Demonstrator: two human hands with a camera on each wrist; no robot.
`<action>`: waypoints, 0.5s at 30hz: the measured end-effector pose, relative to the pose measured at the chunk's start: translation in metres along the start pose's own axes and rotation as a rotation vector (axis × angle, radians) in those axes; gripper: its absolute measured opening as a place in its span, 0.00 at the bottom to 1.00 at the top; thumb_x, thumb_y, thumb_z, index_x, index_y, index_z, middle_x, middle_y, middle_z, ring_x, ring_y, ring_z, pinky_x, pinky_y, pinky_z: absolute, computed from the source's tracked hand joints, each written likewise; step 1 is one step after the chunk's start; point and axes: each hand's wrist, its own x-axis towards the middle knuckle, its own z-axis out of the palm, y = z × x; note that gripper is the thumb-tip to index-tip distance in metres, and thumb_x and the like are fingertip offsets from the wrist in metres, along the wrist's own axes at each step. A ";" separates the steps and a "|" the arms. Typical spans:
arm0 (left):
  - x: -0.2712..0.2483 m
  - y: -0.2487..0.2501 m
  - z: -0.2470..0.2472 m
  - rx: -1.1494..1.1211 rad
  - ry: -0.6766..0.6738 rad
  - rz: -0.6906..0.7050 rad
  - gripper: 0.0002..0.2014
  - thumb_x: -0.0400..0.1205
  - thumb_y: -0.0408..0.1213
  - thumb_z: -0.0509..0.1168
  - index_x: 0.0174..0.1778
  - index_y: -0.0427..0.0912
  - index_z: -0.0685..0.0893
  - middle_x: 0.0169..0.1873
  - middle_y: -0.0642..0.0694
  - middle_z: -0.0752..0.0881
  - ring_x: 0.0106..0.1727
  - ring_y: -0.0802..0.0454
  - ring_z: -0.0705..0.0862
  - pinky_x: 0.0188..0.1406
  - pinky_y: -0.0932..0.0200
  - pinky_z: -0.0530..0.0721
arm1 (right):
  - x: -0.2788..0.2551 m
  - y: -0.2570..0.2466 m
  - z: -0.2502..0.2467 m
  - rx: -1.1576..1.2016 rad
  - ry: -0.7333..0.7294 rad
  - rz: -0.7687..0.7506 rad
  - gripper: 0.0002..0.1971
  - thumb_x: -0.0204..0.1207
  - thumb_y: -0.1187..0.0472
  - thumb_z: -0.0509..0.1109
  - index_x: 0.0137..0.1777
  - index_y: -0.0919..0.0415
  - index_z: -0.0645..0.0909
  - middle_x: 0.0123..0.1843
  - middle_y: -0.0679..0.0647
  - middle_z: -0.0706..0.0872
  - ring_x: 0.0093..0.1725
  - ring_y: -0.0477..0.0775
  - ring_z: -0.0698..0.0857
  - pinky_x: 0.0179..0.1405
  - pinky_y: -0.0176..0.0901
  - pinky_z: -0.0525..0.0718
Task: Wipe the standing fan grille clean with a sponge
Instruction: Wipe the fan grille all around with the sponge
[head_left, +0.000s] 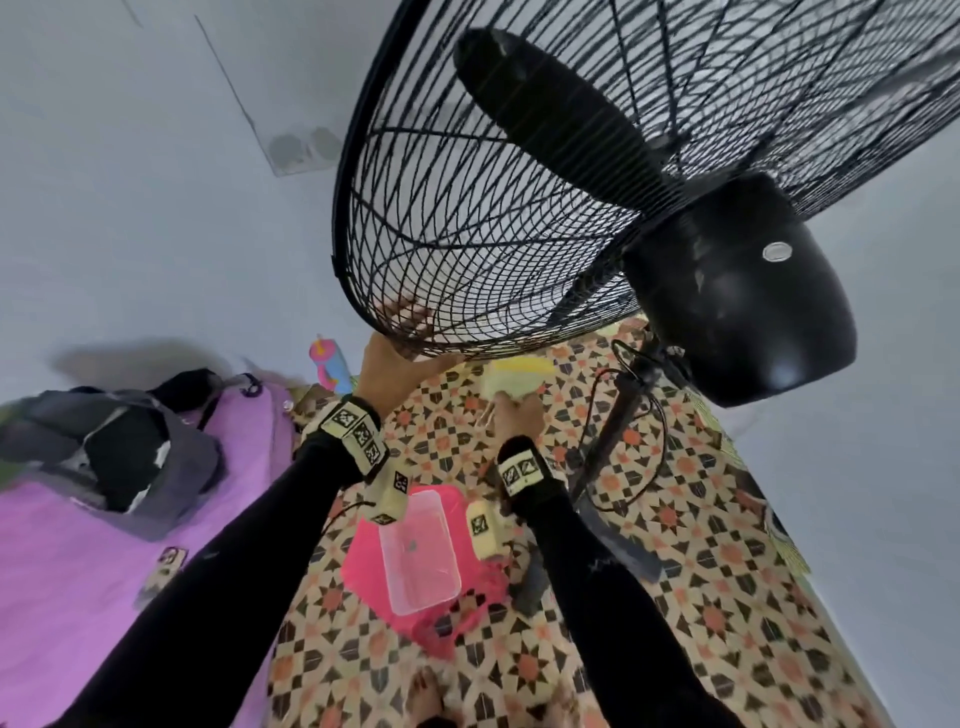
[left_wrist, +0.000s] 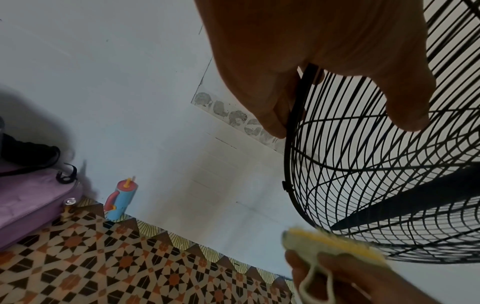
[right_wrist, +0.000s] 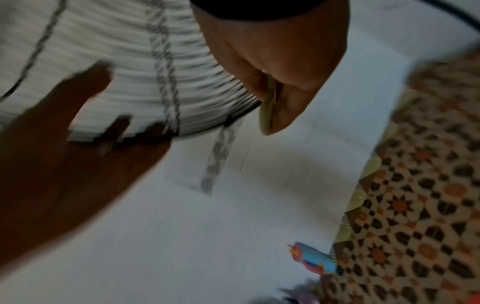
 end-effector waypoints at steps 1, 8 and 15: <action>-0.002 -0.002 0.000 -0.007 0.003 -0.011 0.35 0.58 0.60 0.88 0.59 0.59 0.82 0.58 0.56 0.91 0.59 0.66 0.90 0.67 0.54 0.87 | 0.004 -0.006 0.000 0.018 0.001 0.033 0.08 0.81 0.62 0.72 0.49 0.63 0.75 0.45 0.62 0.89 0.39 0.61 0.90 0.39 0.53 0.91; 0.001 0.007 0.004 -0.041 0.054 -0.037 0.44 0.66 0.46 0.89 0.77 0.49 0.77 0.70 0.47 0.88 0.69 0.51 0.88 0.68 0.49 0.88 | -0.039 -0.007 -0.015 -0.081 -0.312 -0.183 0.07 0.82 0.67 0.72 0.44 0.59 0.78 0.36 0.49 0.88 0.29 0.44 0.89 0.23 0.36 0.83; -0.007 -0.004 0.013 -0.025 0.108 -0.109 0.52 0.61 0.62 0.88 0.75 0.37 0.79 0.64 0.37 0.89 0.61 0.41 0.91 0.64 0.34 0.89 | 0.005 -0.030 -0.034 -0.205 -0.066 -0.105 0.13 0.81 0.54 0.75 0.52 0.65 0.82 0.49 0.57 0.88 0.42 0.55 0.88 0.44 0.46 0.90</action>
